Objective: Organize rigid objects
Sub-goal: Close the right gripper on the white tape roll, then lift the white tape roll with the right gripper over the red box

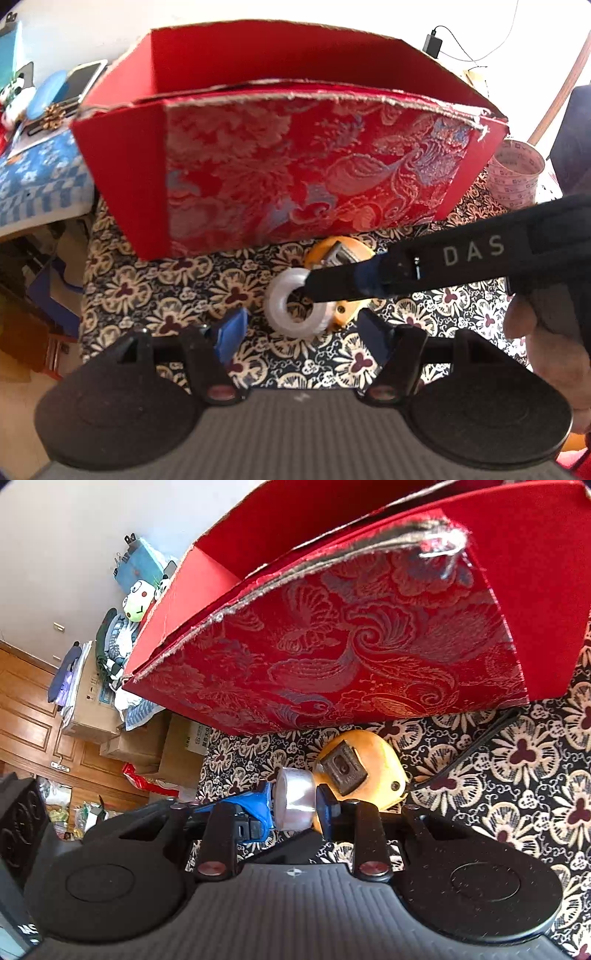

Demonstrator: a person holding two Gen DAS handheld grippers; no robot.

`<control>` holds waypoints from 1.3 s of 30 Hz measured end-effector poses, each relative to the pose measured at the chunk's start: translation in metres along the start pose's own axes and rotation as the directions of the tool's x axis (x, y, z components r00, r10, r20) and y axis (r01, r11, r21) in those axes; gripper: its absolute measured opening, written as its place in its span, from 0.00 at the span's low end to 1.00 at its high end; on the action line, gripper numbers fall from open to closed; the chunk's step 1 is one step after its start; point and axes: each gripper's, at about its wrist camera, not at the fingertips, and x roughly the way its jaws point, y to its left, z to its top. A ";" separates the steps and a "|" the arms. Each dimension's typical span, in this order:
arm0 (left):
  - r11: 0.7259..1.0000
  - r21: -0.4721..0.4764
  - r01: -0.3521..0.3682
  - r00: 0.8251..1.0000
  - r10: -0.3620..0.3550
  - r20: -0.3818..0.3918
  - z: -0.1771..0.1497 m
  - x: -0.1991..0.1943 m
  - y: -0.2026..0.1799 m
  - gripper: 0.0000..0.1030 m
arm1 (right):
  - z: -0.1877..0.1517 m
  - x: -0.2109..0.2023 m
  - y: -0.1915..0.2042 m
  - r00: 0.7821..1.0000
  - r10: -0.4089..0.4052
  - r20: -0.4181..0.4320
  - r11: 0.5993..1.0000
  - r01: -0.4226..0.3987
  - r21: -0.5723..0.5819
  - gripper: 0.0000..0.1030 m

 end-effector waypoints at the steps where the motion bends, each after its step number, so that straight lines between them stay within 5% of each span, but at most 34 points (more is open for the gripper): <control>1: 1.000 -0.002 0.003 1.000 -0.003 -0.003 0.001 0.003 0.001 0.67 | 0.002 0.001 0.001 1.000 -0.001 0.001 1.000 0.001 -0.003 0.09; 11: 0.996 -0.036 0.085 0.996 -0.084 0.008 0.007 0.019 0.016 0.64 | 0.005 0.002 -0.003 1.000 0.009 0.001 1.000 -0.009 -0.002 0.09; 22: 0.975 -0.138 0.172 0.985 -0.167 0.044 0.002 0.019 0.042 0.44 | 0.012 0.007 -0.002 0.999 0.028 -0.024 0.999 -0.029 -0.025 0.09; 39: 0.980 -0.131 0.147 0.986 -0.134 0.101 0.000 -0.020 0.056 0.42 | 0.013 -0.012 0.026 0.999 0.040 0.022 0.989 -0.036 -0.142 0.04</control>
